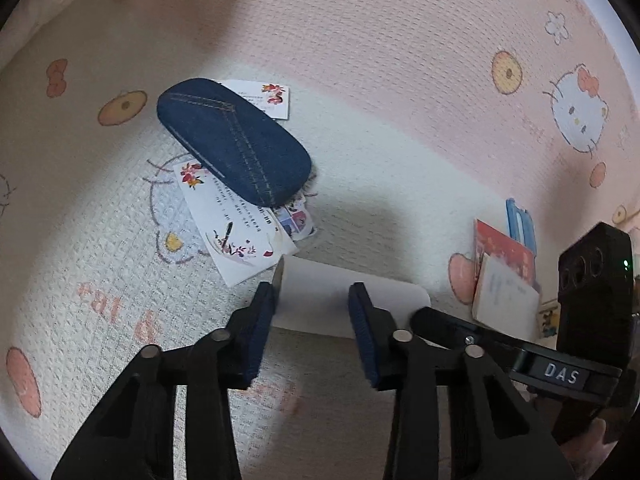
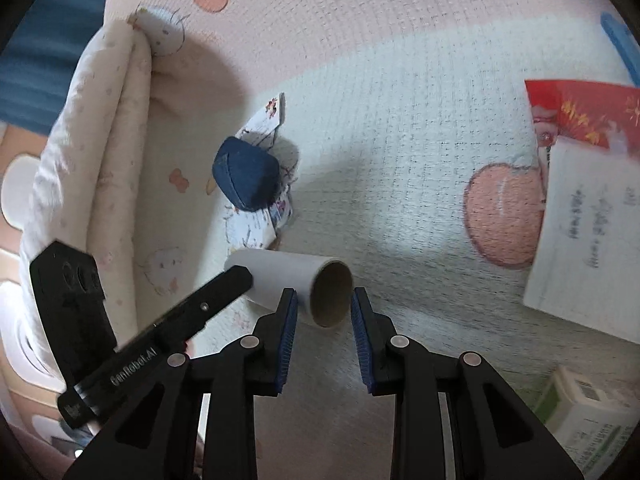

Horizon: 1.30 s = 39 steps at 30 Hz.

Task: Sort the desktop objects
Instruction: 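Close the right gripper on the paper roll and lift it, then carry the paper roll over the cardboard box and lower it in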

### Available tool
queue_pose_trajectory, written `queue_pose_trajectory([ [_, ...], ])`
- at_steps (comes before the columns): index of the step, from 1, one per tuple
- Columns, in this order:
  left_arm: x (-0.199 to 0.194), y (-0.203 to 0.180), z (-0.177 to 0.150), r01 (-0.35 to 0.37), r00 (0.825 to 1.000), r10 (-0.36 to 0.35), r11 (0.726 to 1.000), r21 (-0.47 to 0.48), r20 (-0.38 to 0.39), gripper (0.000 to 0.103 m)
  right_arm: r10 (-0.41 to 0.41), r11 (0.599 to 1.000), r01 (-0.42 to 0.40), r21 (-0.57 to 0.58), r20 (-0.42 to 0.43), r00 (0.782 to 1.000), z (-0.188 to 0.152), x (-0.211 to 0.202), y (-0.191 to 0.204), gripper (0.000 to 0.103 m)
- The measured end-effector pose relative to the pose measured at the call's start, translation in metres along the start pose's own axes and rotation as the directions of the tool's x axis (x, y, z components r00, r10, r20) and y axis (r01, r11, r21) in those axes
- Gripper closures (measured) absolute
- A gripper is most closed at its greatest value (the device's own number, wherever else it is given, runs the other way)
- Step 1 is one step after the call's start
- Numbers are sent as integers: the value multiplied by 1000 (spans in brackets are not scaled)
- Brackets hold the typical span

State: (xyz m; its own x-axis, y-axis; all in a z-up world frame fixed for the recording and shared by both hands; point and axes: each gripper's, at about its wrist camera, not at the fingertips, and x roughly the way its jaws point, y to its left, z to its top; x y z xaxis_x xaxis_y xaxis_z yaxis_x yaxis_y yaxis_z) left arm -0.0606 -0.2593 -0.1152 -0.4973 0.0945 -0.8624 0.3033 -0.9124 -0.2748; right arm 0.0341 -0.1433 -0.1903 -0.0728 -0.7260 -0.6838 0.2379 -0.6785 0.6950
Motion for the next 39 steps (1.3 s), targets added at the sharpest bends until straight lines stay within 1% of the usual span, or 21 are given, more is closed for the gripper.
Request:
queue_pose_trajectory([
  [1, 1, 0, 1, 12, 1000, -12, 1000, 0, -3, 69, 0, 1000, 0, 1, 5, 1000, 0, 0, 0, 78],
  [2, 0, 1, 1, 27, 1000, -27, 1000, -7, -8, 71, 0, 1000, 0, -1, 6, 1000, 0, -2, 2, 81],
  [3, -1, 0, 1, 38, 999, -38, 999, -22, -4, 72, -20, 1000, 20, -17, 7, 1000, 0, -3, 4, 81],
  [7, -5, -5, 3, 96, 995, -96, 994, -53, 6, 73, -136, 986, 139, -97, 40, 990, 2, -10, 17, 83],
  [8, -6, -6, 4, 108, 994, -108, 993, -52, 11, 73, -174, 974, 179, -136, 46, 984, 1, -13, 24, 83],
  [10, -10, -12, 8, 128, 992, -127, 991, -41, 19, 73, -201, 963, 210, -171, 71, 977, -2, -21, 30, 83],
  [11, -10, -15, 10, 141, 990, -141, 989, -34, 18, 73, -206, 961, 218, -169, 84, 975, -2, -25, 30, 83],
  [14, -12, -31, 13, 194, 981, -193, 981, -15, 13, 73, -209, 964, 225, -139, 122, 970, -6, -44, 27, 83],
  [16, -12, -45, 16, 236, 972, -236, 972, 2, 2, 73, -214, 967, 234, -105, 169, 962, -10, -64, 24, 83],
  [17, -12, -56, 16, 259, 966, -259, 965, 23, -6, 73, -228, 964, 249, -94, 193, 955, -12, -77, 23, 83],
  [20, -9, -88, 14, 296, 955, -295, 951, 91, -29, 73, -278, 952, 301, -61, 244, 929, -19, -112, 18, 83],
  [22, -5, -115, 5, 333, 943, -325, 931, 149, -75, 73, -308, 944, 328, -36, 268, 913, -24, -131, 11, 83],
  [23, -3, -125, 0, 348, 937, -337, 922, 168, -94, 73, -333, 937, 350, -12, 277, 901, -29, -144, 3, 83],
  [25, -1, -144, -11, 374, 926, -354, 907, 195, -130, 73, -367, 927, 374, 26, 275, 889, -37, -163, -10, 83],
  [28, -1, -160, -27, 402, 913, -371, 888, 225, -169, 73, -399, 916, 395, 67, 260, 879, -51, -180, -24, 83],
  [29, -3, -162, -31, 404, 913, -373, 883, 237, -166, 73, -400, 916, 394, 79, 252, 881, -58, -183, -31, 83],
  [31, -5, -169, -39, 408, 911, -372, 874, 262, -176, 73, -388, 922, 371, 113, 234, 891, -67, -185, -42, 83],
  [32, -5, -171, -42, 386, 920, -350, 883, 266, -175, 73, -376, 925, 352, 142, 226, 898, -73, -183, -49, 83],
  [34, -6, -172, -45, 371, 926, -331, 889, 268, -183, 73, -332, 939, 299, 169, 229, 915, -79, -183, -57, 83],
  [37, -7, -171, -47, 366, 927, -326, 891, 269, -183, 72, -322, 943, 287, 169, 249, 913, -85, -184, -58, 83],
  [39, -6, -169, -47, 373, 924, -334, 892, 254, -185, 71, -323, 943, 287, 170, 252, 912, -85, -183, -58, 83],
])
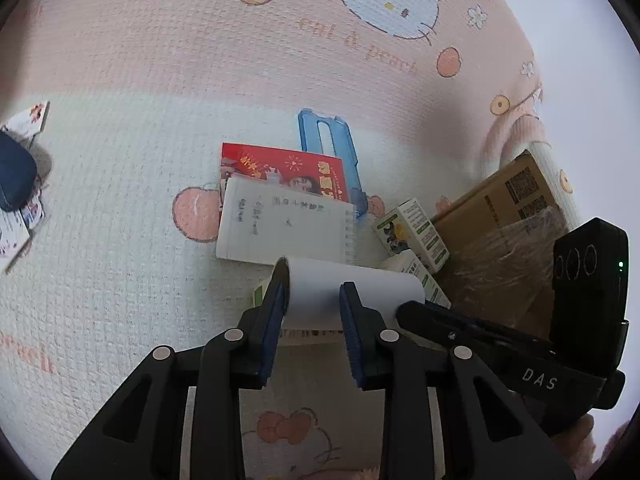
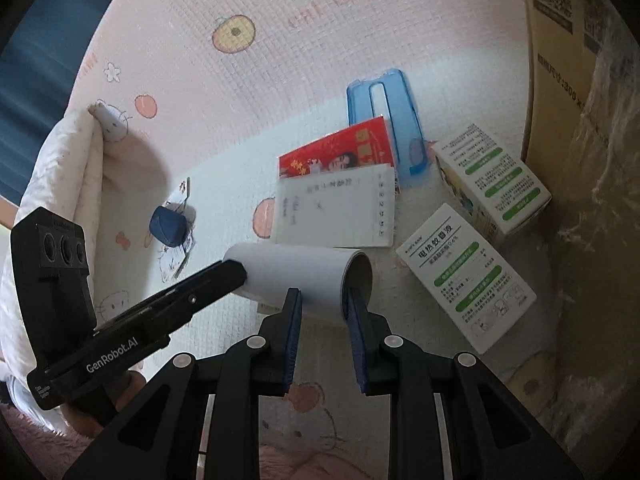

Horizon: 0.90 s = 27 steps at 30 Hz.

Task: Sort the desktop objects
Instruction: 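Carry the paper roll over the cardboard box and lower it in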

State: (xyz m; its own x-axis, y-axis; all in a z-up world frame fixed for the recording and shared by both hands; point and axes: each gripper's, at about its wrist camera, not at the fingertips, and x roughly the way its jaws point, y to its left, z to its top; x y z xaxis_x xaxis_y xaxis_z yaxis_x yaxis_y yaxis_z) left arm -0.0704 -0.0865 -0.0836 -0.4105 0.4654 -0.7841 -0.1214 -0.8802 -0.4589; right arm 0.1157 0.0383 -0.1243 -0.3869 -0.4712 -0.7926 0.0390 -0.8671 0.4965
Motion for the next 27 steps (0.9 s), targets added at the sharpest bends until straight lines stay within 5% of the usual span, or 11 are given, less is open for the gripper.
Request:
queue_pose_trajectory([
  [9, 9, 1, 1, 33, 999, -33, 999, 42, -22, 65, 32, 995, -36, 88, 46, 998, 8, 2, -11, 82],
  [18, 2, -12, 6, -38, 999, 34, 989, 142, 31, 69, 12, 998, -16, 53, 69, 998, 9, -1, 0, 81],
  [27, -40, -57, 48, 70, 986, -101, 972, 223, 132, 71, -40, 999, 41, 5, 271, 962, 25, -70, 25, 81],
])
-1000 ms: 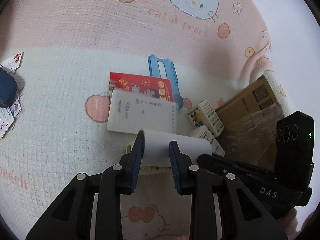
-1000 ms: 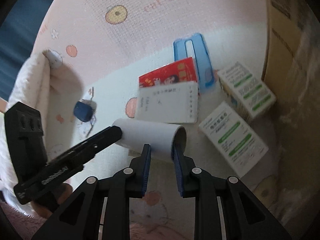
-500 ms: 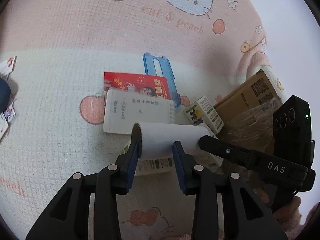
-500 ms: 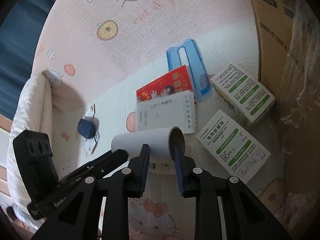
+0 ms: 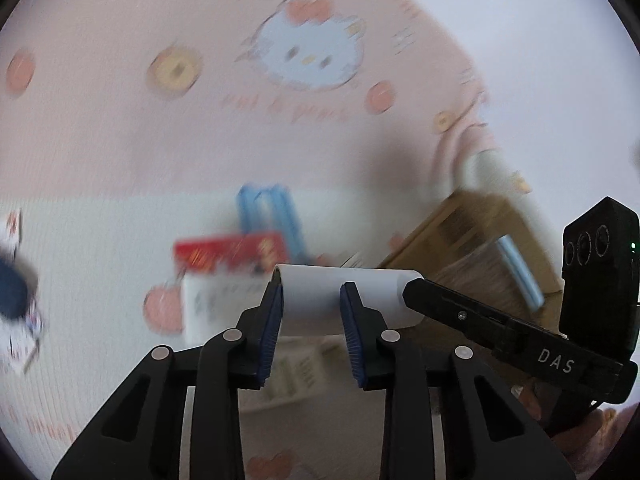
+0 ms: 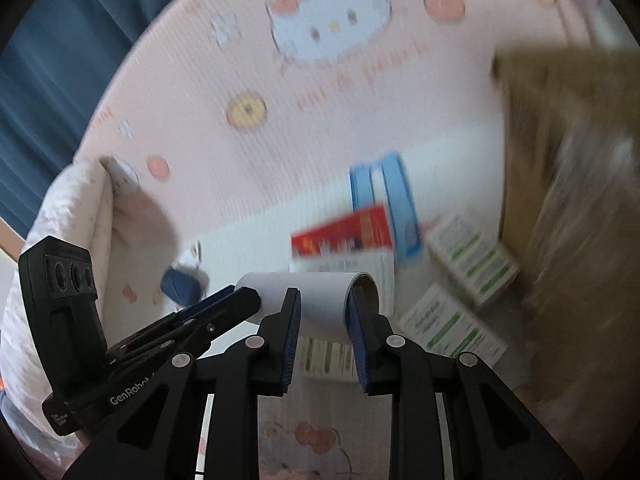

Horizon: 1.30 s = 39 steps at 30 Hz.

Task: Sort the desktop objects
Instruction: 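Carry the paper roll over the cardboard box and lower it in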

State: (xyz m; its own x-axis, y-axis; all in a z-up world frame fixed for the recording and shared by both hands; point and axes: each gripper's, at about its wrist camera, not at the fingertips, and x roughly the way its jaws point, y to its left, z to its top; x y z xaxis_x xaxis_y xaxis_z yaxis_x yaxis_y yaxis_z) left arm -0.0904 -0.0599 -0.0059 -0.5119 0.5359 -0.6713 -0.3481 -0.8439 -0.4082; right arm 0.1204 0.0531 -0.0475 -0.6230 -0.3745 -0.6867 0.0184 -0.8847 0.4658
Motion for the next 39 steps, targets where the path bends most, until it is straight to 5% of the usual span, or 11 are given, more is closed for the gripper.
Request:
queue_pose_trajectory([
  [6, -1, -67, 47, 88, 994, -96, 988, 125, 55, 71, -110, 994, 111, 2, 161, 981, 32, -67, -3, 81],
  [15, 60, -198, 79, 258, 966, -238, 919, 297, -103, 71, -292, 949, 236, 209, 297, 909, 51, -161, -80, 81],
  [22, 127, -301, 68, 379, 914, -270, 832, 405, -302, 71, -444, 856, 310, 413, 282, 851, 37, -220, -155, 81],
  [28, 175, -349, 52, 444, 872, -257, 774, 452, -417, 71, -542, 769, 383, 511, 206, 815, 25, -237, -204, 81],
  [31, 190, -357, 46, 462, 860, -257, 760, 458, -441, 71, -544, 749, 376, 545, 182, 819, 19, -237, -219, 81],
  [39, 231, -377, 49, 513, 810, -273, 758, 402, -519, 71, -611, 700, 461, 546, 124, 781, 23, -230, -236, 81],
])
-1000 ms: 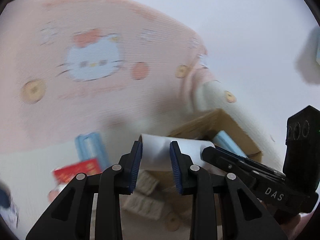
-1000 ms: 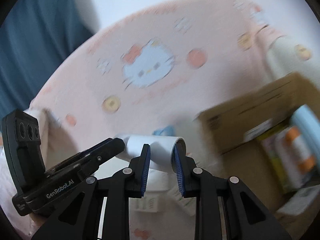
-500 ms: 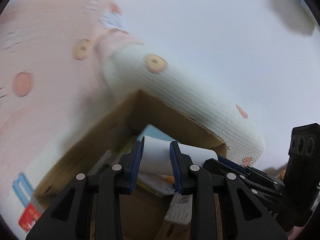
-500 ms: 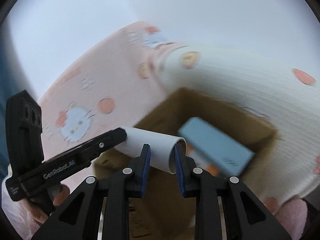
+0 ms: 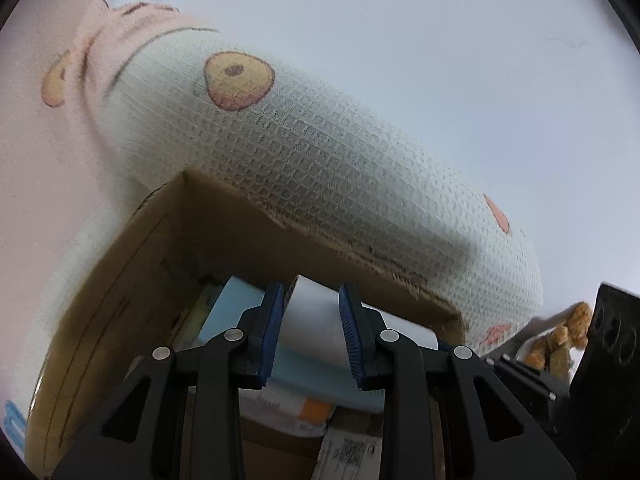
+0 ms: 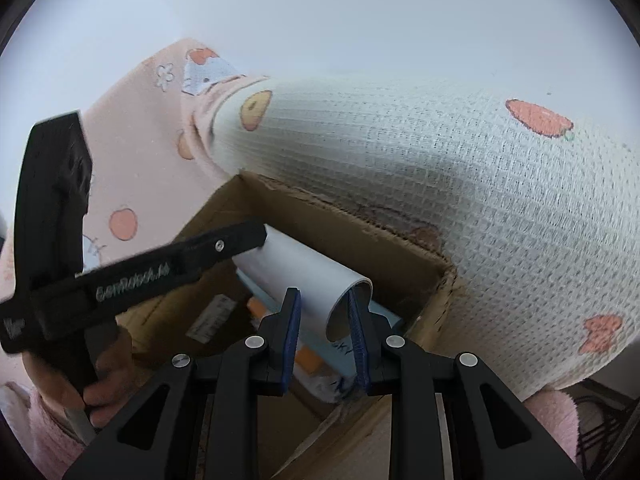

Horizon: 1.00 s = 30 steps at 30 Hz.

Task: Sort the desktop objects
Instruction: 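Open the right gripper to release the paper roll into the box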

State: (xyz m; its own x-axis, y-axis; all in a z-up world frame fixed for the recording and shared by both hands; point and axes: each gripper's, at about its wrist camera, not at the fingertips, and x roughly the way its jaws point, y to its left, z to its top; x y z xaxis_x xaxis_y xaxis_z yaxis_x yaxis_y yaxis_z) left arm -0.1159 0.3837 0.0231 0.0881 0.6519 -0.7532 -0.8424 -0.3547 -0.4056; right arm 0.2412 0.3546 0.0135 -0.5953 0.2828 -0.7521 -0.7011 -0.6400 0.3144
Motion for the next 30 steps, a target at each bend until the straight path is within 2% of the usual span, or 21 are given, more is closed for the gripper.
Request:
queue_pose_trajectory([
  [4, 18, -1, 4, 14, 999, -14, 1000, -14, -33, 71, -57, 998, 57, -1, -10, 998, 5, 8, -6, 81],
  [6, 22, -2, 4, 15, 999, -16, 1000, -24, -32, 67, -62, 998, 63, 13, -42, 997, 5, 15, -12, 81],
  [8, 21, -2, 3, -11, 1000, 10, 999, -34, -27, 52, -56, 998, 56, 10, -34, 998, 6, 16, -13, 81],
  [9, 17, -3, 2, -31, 1000, 31, 999, -33, -3, 50, -53, 999, 54, 10, -35, 998, 6, 16, -13, 80],
  [12, 1, -5, 0, -38, 998, 39, 999, -26, 49, 48, -31, 999, 31, 6, -29, 999, 6, 14, -12, 67],
  [14, -13, -7, -1, -44, 995, 46, 999, -26, 85, 47, -37, 999, 37, -4, -14, 999, 6, 8, -9, 55],
  [15, -21, -7, -2, -57, 993, 59, 998, -26, 102, 47, -44, 999, 44, -15, 0, 999, 4, 3, -6, 49],
  [16, -31, -9, -6, -90, 988, 92, 996, -23, 126, 46, -51, 998, 51, -30, 14, 999, 3, -2, -3, 39],
  [17, -35, -12, -8, -108, 984, 110, 994, -19, 139, 46, -51, 997, 53, -47, 27, 998, 2, -7, 0, 36],
  [19, -52, -15, -21, -168, 969, 168, 986, -15, 180, 45, -30, 997, 32, -64, 27, 999, -1, -16, 6, 36],
  [21, -67, -12, -34, -195, 961, 197, 980, -32, 194, 43, -10, 998, 12, -69, 26, 1000, -4, -22, 11, 36],
  [25, -100, 1, -56, -178, 956, 193, 980, -83, 222, 40, 3, 996, 0, -91, 27, 1000, -14, -34, 25, 36],
  [28, -126, 8, -77, -220, 931, 245, 968, -120, 270, 39, 12, 993, -10, -117, 17, 1000, -23, -42, 38, 35],
  [30, -135, 9, -79, -240, 922, 268, 962, -132, 278, 39, 21, 991, -20, -133, 10, 1000, -29, -48, 47, 35],
])
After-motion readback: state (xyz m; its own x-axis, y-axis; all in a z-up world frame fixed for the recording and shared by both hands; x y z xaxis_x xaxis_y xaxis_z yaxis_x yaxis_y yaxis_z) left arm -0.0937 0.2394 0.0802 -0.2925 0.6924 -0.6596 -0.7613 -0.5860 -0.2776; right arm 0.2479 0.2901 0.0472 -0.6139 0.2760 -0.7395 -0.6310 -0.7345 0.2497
